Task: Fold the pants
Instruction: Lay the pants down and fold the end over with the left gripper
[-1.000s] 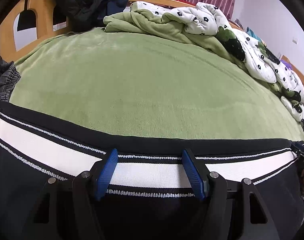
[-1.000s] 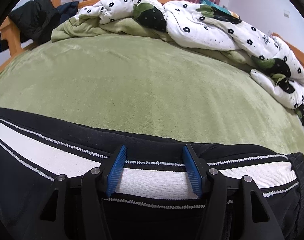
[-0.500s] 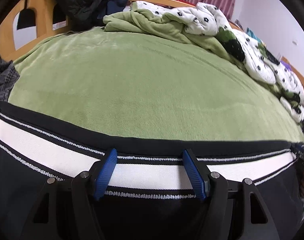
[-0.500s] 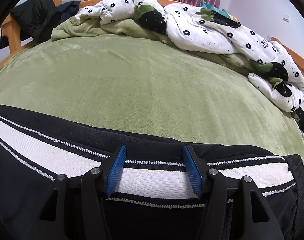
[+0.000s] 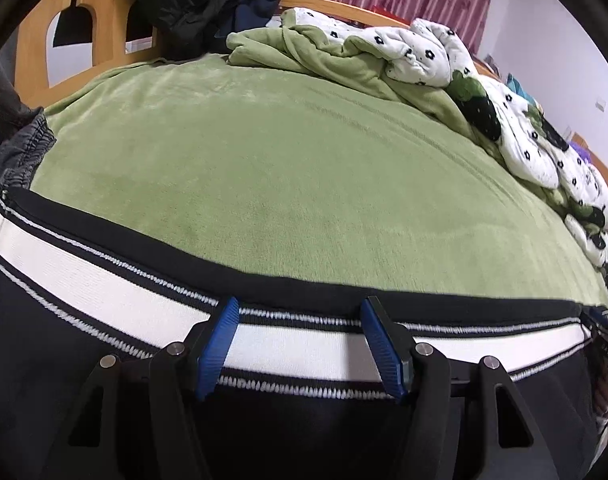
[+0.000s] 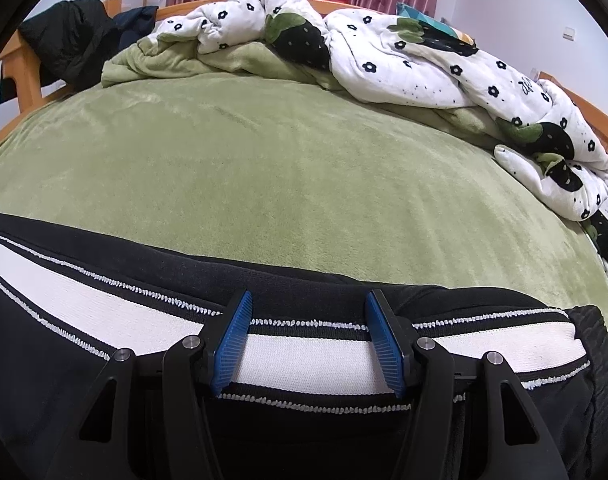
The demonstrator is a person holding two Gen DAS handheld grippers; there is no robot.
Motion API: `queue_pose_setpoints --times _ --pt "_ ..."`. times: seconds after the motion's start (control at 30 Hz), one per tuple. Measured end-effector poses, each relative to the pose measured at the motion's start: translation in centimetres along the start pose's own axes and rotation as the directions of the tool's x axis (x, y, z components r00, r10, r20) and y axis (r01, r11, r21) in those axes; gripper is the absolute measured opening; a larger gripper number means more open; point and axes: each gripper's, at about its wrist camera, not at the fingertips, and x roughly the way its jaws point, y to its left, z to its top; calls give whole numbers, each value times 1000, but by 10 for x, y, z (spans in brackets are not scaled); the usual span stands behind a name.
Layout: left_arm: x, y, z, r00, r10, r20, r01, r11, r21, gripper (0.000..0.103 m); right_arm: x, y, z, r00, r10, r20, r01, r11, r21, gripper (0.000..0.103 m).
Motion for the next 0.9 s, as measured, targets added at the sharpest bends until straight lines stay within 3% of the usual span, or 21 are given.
queue_pose_setpoints --times 0.1,0.2,0.37,0.53,0.67,0.8,0.9 --pt "-22 6 -8 999 -52 -14 52 999 -9 62 -9 0 -2 999 3 -49 0 998 59 58" --pt "-49 21 -22 995 -92 -42 92 996 -2 63 -33 2 -16 994 87 -71 -75 985 156 58" --pt "-102 56 -57 997 -66 -39 67 997 42 68 -92 25 -39 993 104 -53 -96 985 140 58" --pt "-134 104 -95 987 -158 -29 155 984 -94 71 -152 46 -46 994 105 7 -105 985 134 58" --pt "-149 137 -121 975 -216 48 221 962 -162 71 -189 61 -39 992 116 48 -122 981 150 58" --pt "-139 165 -126 974 -226 26 224 934 -279 71 -211 81 -22 993 100 61 -107 987 122 58" --pt "-134 182 -118 968 -246 54 250 910 -332 71 -220 95 -13 991 110 73 -118 987 113 58"
